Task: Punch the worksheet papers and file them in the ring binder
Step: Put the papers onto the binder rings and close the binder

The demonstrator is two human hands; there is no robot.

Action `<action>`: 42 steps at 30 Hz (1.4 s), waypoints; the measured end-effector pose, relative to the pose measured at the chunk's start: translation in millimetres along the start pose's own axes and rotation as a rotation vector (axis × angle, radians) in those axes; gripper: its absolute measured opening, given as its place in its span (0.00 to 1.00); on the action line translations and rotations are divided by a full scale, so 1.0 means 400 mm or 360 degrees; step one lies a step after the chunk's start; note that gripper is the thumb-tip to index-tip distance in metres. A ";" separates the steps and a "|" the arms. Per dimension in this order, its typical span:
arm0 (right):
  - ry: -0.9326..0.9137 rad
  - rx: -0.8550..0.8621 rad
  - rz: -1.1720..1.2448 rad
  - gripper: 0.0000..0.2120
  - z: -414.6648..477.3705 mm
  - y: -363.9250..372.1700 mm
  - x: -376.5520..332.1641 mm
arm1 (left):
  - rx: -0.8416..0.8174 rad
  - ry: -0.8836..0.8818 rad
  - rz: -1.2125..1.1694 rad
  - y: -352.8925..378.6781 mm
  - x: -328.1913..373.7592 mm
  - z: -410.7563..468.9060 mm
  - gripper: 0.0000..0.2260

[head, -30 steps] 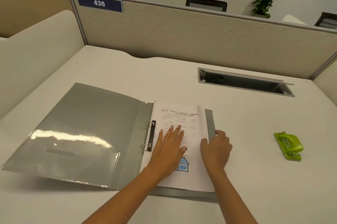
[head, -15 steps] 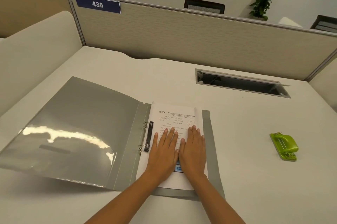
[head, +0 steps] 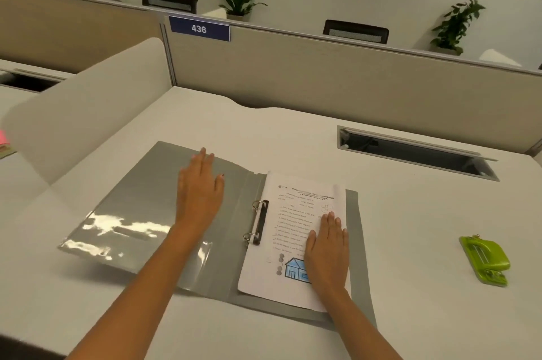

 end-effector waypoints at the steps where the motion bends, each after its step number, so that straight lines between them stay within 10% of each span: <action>1: -0.0001 0.0003 0.0003 0.27 0.000 0.000 0.000 | 0.0005 -0.0117 0.0093 -0.020 -0.032 0.010 0.22; 7: -0.0005 0.0004 0.0012 0.26 -0.001 -0.003 -0.001 | -0.0250 -0.1002 0.0318 -0.113 -0.189 0.027 0.30; 15: 0.0001 0.0007 -0.0006 0.26 -0.001 -0.007 0.000 | -0.0234 -0.1122 0.0386 -0.169 -0.228 -0.004 0.30; 22: 0.0020 -0.0029 0.0085 0.25 -0.003 -0.017 0.001 | 0.0106 -0.0871 0.0337 -0.293 -0.173 0.016 0.18; 29: 0.0125 -0.0080 0.0542 0.20 -0.009 -0.040 0.011 | -0.0175 -0.0582 -0.0837 -0.429 -0.058 0.070 0.08; 42: 0.0582 -0.0571 0.1734 0.25 -0.005 -0.153 0.052 | -0.0439 0.0335 -0.1327 -0.121 0.168 -0.045 0.20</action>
Point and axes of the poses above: each hand's wrist, its own z-axis towards the middle knuckle, its own y-axis out of the palm, x = y × z, the point moved 1 cm from there along z, towards the middle knuckle, and after that the axes turned 8 degrees about y, right-handed, at the moved point
